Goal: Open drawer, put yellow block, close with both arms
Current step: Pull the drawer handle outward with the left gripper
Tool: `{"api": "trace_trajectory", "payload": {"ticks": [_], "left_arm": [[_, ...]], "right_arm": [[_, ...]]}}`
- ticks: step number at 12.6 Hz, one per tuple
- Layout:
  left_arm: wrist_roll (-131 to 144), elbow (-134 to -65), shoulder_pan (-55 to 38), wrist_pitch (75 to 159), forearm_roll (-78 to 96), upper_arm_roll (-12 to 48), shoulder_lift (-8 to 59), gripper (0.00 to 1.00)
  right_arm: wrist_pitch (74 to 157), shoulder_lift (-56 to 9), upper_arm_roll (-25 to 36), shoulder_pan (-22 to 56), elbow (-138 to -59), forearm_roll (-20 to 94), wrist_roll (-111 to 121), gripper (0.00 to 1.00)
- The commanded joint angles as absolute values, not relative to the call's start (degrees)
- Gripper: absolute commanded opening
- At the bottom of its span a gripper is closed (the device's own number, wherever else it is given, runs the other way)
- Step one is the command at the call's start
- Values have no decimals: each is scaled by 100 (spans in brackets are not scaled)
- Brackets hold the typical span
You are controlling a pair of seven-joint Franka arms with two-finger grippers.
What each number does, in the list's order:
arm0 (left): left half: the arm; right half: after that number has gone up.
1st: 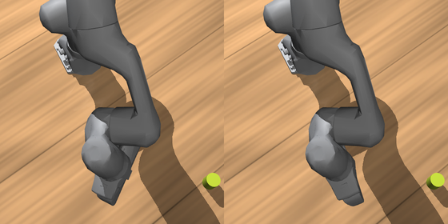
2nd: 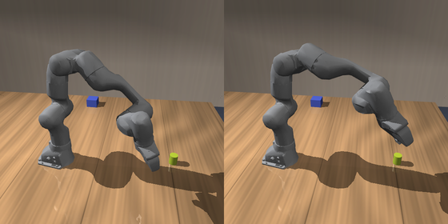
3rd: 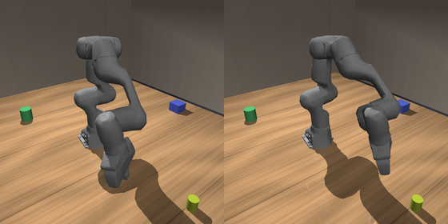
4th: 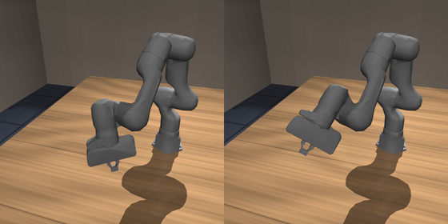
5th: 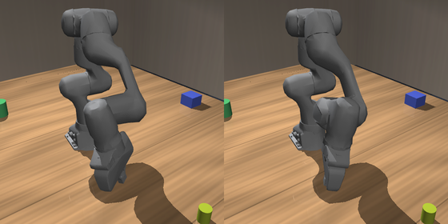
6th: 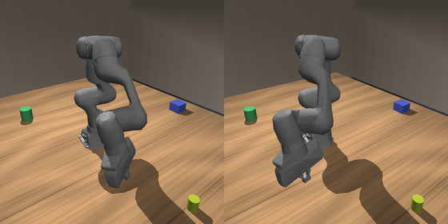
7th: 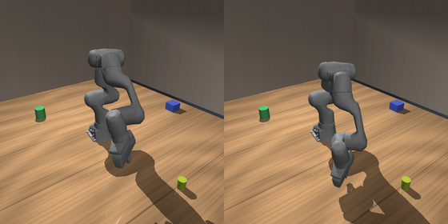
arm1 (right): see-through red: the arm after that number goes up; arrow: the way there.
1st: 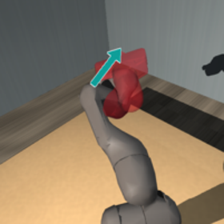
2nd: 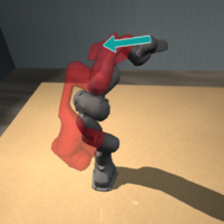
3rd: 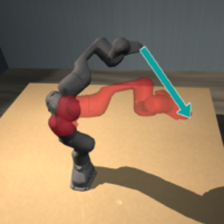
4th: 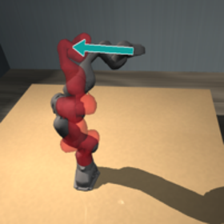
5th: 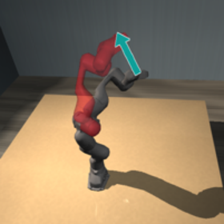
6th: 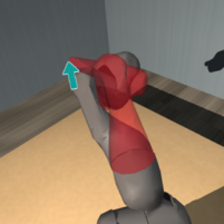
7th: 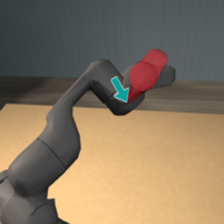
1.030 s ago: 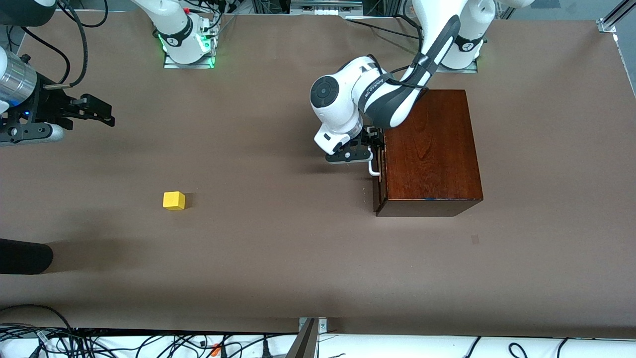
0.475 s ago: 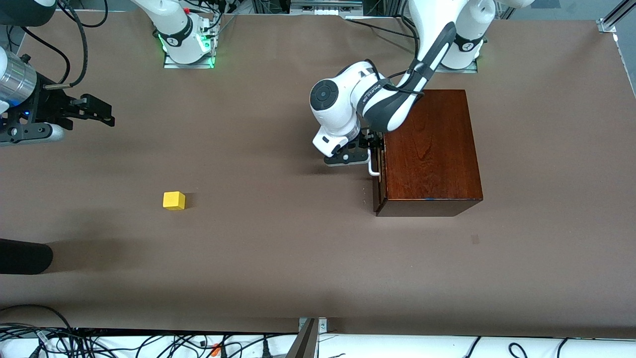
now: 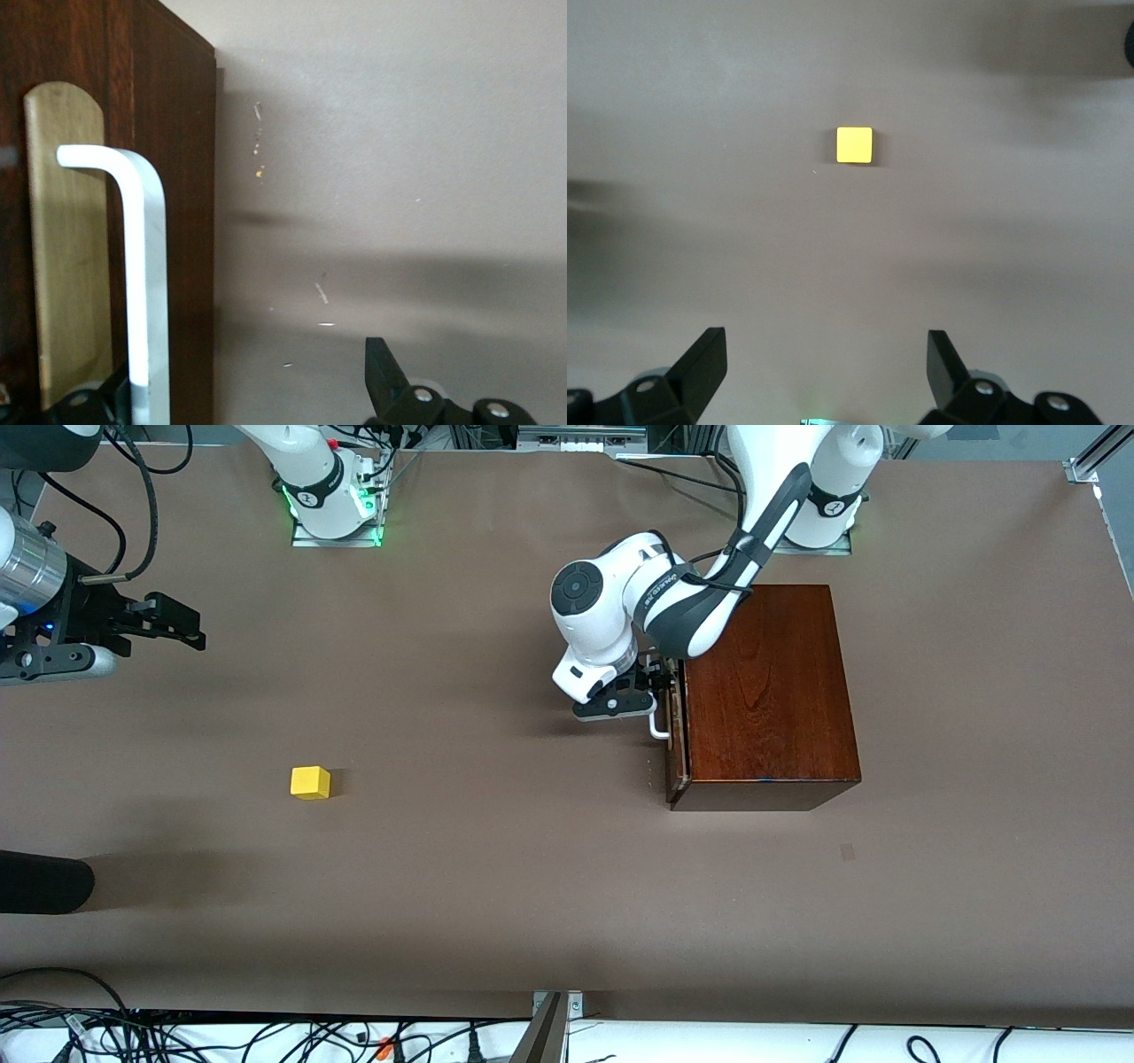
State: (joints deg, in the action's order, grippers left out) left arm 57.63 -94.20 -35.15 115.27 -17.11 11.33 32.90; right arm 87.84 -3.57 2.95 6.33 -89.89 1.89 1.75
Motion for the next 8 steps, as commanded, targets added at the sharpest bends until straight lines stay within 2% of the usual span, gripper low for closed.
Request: {"api": "trace_trajectory", "payload": {"ticks": [1,4,8], "left_arm": [[6073,-9352,-3665,11970,-1671,1151,3305,100],[6100,-9308,-3744,12295,-1223,1151,3357,100],[6108,-8913,-3849,12428,-985,1151,3585,100]], "right_arm": [[8736,-404,255,598,-8842,299,167,100],[8736,-404,264,598,-8850,299,167,100],[8780,-413,290,589,-8842,290,167,100]]}}
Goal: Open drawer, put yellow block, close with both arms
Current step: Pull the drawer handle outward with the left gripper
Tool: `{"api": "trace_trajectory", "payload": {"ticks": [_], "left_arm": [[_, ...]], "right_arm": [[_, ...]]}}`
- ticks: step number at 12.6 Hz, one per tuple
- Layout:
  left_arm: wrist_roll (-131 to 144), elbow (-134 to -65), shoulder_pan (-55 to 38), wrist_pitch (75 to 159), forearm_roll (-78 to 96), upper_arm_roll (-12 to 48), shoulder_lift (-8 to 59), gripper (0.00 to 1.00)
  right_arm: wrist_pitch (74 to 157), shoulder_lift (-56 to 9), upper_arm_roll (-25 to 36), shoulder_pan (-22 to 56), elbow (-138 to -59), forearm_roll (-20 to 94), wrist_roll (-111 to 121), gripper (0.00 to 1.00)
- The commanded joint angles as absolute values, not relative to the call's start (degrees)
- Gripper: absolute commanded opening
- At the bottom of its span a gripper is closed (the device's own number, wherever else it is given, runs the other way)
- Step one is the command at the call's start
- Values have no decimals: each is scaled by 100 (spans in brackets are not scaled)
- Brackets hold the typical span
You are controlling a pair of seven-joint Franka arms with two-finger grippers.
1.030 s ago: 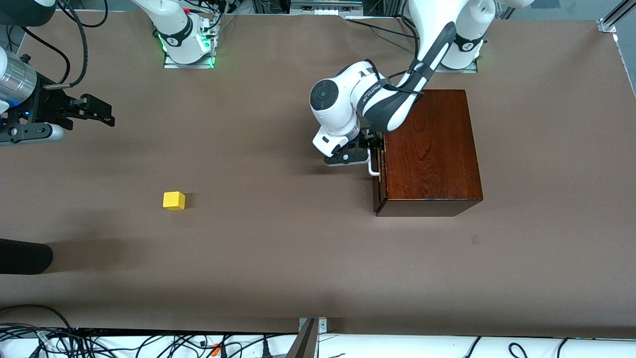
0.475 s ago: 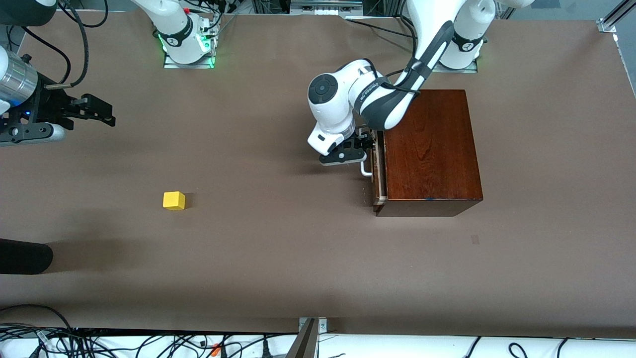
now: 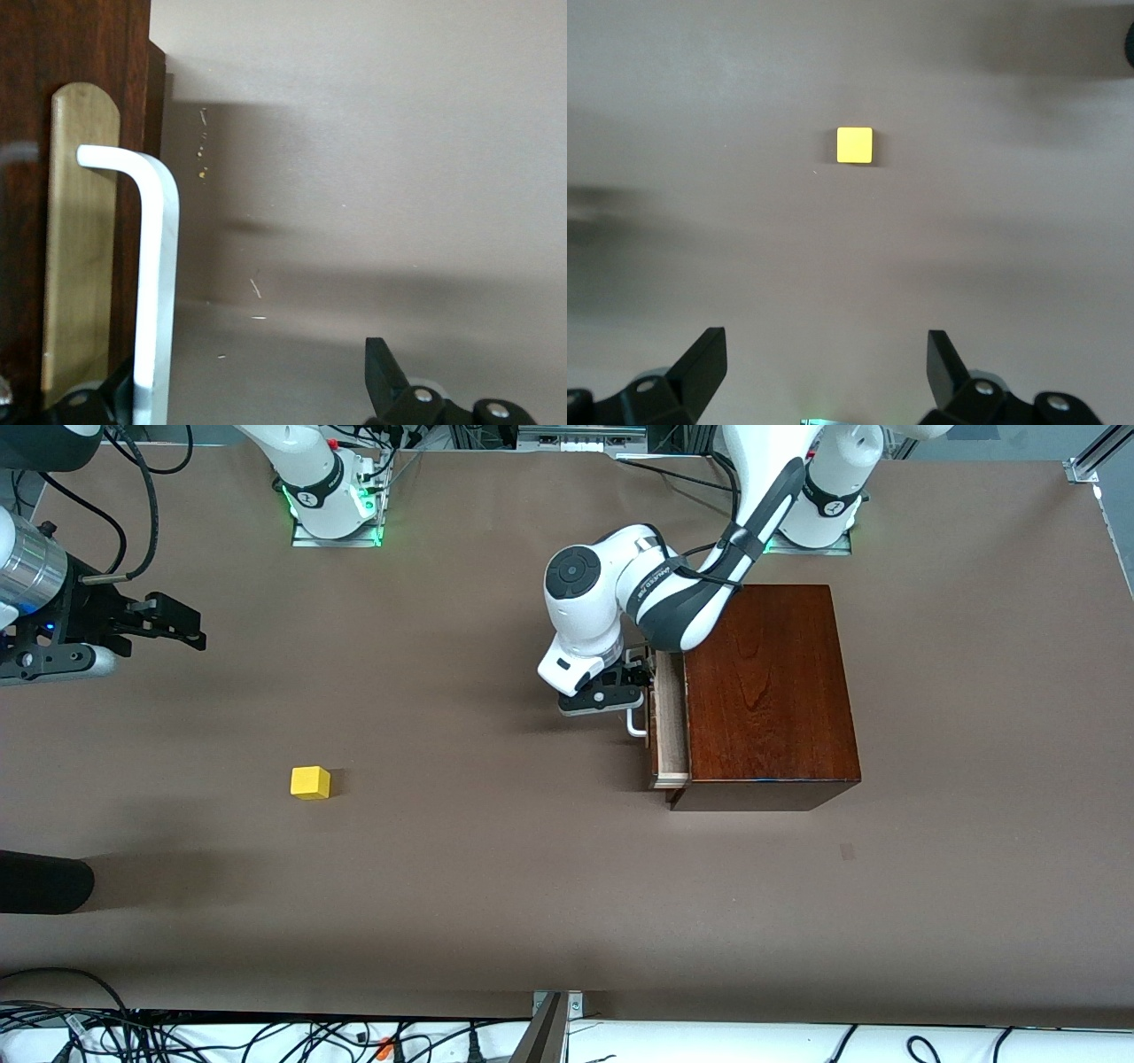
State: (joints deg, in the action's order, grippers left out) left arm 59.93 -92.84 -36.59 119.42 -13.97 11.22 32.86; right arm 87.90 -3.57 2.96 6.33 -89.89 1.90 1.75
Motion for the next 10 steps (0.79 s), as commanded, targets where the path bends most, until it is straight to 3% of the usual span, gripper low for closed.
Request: {"api": "trace_trajectory", "payload": {"ticks": [1,10], "left_arm": [[6117,-8886,-3867,12436,-967,1151,3603,100],[6337,-8667,-3963,12727,-975,1151,3972,100]], "right_arm": [[8841,-413,299,589,-8850,281,167,100],[9070,-457,299,571,-8851,211,176,100]]}}
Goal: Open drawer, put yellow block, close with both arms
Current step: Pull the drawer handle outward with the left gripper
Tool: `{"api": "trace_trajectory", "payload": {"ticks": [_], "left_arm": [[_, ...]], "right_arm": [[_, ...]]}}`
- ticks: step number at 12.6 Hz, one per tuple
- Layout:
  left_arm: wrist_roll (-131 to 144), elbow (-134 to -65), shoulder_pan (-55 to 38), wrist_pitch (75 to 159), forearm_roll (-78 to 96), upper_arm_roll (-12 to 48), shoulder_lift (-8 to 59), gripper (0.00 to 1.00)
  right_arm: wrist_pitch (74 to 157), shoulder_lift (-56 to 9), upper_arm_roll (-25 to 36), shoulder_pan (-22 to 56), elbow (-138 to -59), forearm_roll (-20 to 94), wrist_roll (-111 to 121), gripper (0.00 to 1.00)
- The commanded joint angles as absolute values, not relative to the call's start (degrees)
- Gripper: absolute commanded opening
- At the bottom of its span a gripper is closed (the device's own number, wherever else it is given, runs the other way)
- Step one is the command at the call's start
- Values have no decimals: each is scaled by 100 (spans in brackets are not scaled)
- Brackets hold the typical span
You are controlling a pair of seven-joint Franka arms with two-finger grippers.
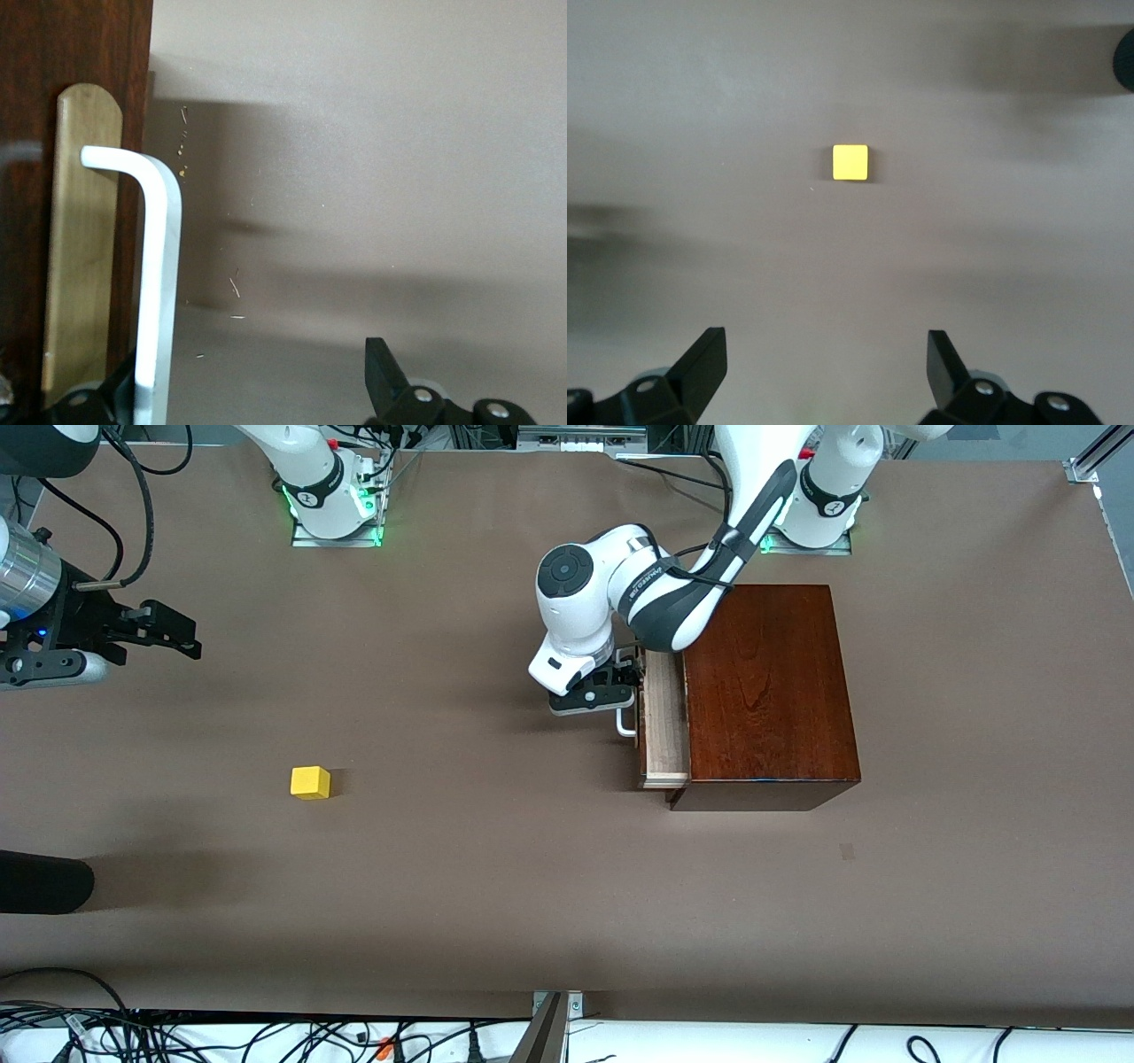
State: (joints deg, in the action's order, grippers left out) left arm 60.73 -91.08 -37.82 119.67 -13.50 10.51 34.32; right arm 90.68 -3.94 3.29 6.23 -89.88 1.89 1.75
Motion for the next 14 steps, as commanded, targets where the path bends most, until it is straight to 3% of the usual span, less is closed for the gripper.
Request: {"api": "trace_trajectory", "payload": {"ticks": [1,5,10,14], "left_arm": [[6372,-8631,-4016,12727,-976,1151,4025,100],[6293,-8413,-4008,12596,-1081,1125,3955,100],[5600,-7929,-3964,11094,-1354,1107,3814,100],[5485,-7699,-3946,10408,-1371,1090,3797,100]], "right_arm": [[9070,-474,299,571,-8851,211,176,100],[9079,-536,299,554,-8842,211,149,100],[9333,-536,299,554,-8851,211,141,100],[9553,-659,299,580,-8842,255,167,100]]}}
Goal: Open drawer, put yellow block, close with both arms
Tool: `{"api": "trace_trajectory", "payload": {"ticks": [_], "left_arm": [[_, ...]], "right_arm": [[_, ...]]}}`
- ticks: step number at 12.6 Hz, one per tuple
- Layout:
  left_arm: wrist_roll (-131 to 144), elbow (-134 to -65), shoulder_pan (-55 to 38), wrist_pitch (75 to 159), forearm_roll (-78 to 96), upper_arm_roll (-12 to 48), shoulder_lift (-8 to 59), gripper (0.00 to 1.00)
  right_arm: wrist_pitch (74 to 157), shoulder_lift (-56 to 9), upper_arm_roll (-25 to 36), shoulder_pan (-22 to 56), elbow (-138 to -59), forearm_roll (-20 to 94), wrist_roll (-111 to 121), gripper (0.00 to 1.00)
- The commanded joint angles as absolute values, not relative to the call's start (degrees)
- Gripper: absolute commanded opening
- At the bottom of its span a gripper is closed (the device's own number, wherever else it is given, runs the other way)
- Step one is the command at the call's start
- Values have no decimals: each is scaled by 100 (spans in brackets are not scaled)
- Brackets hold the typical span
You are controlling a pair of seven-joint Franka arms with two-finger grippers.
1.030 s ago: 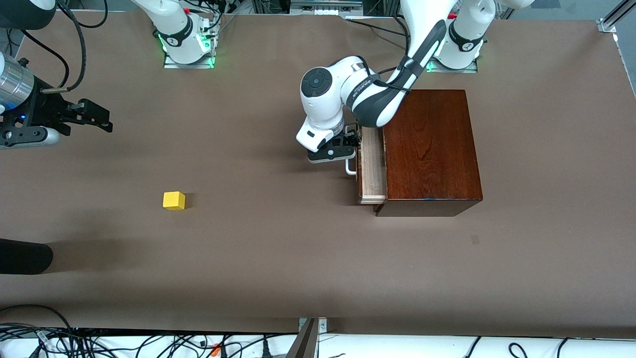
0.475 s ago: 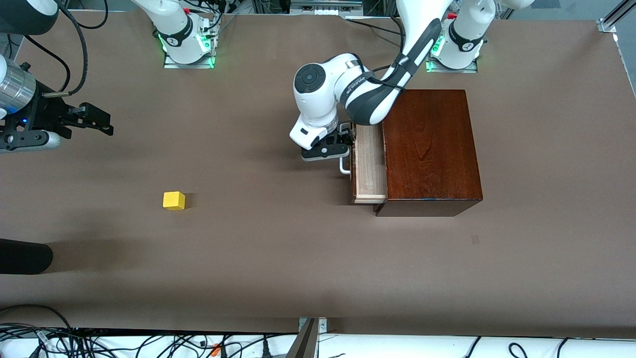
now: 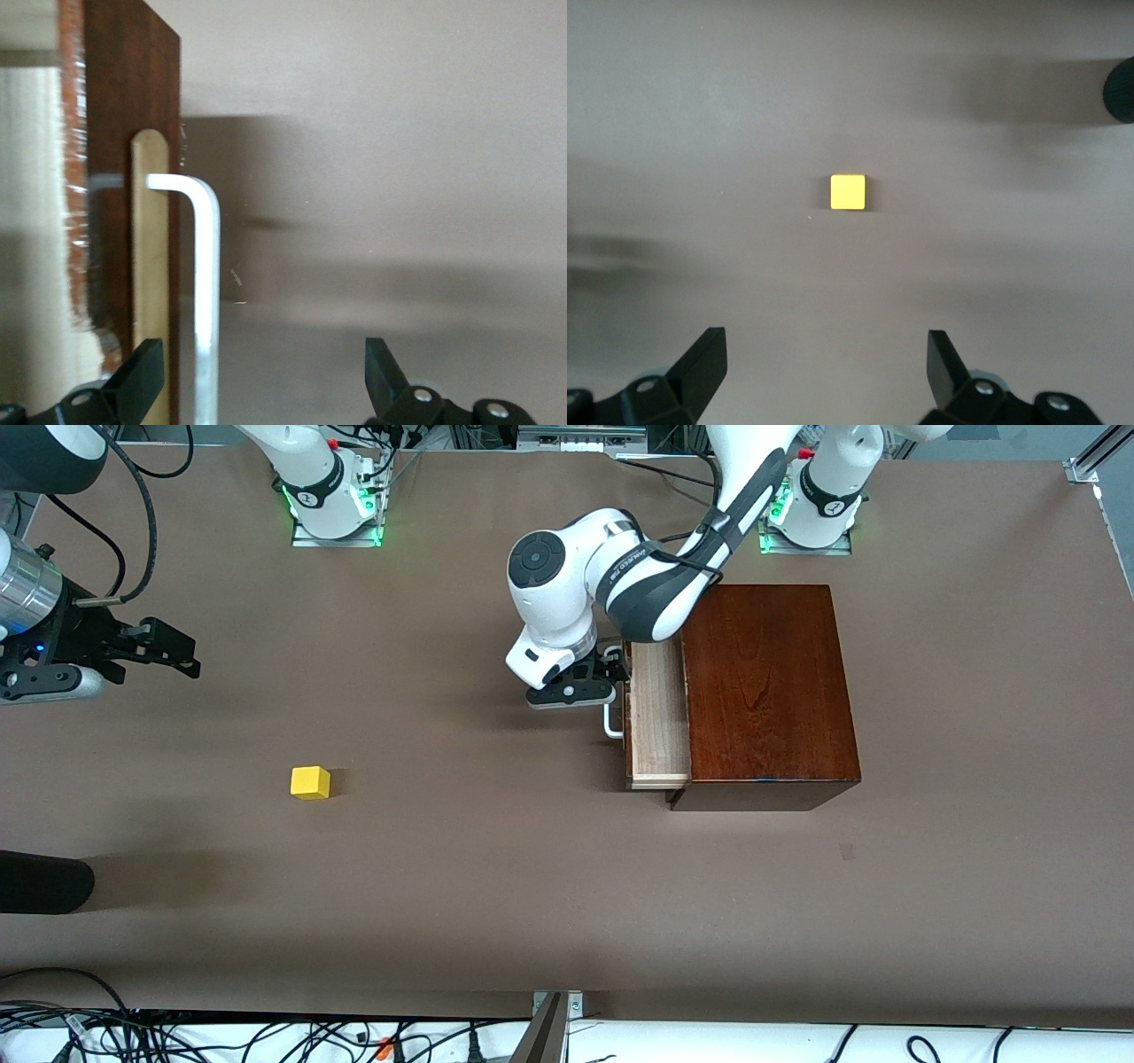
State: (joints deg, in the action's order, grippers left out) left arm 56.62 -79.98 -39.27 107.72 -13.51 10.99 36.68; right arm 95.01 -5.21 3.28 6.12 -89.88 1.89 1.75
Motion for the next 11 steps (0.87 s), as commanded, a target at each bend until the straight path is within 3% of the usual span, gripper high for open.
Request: {"api": "trace_trajectory", "payload": {"ticks": [1,5,11], "left_arm": [[5415,-7673,-3929,10171,-1380,1081,3632,100],[4371,-7646,-3272,9415,-1310,1072,2858,100],[1982,-7646,-1542,8623,-696,1142,1908,100]], "right_arm": [[9562,-703,299,554,-8850,272,158,100],[9694,-1097,299,527,-8851,203,176,100],[10044,-1940,290,580,-8973,105,176,100]]}}
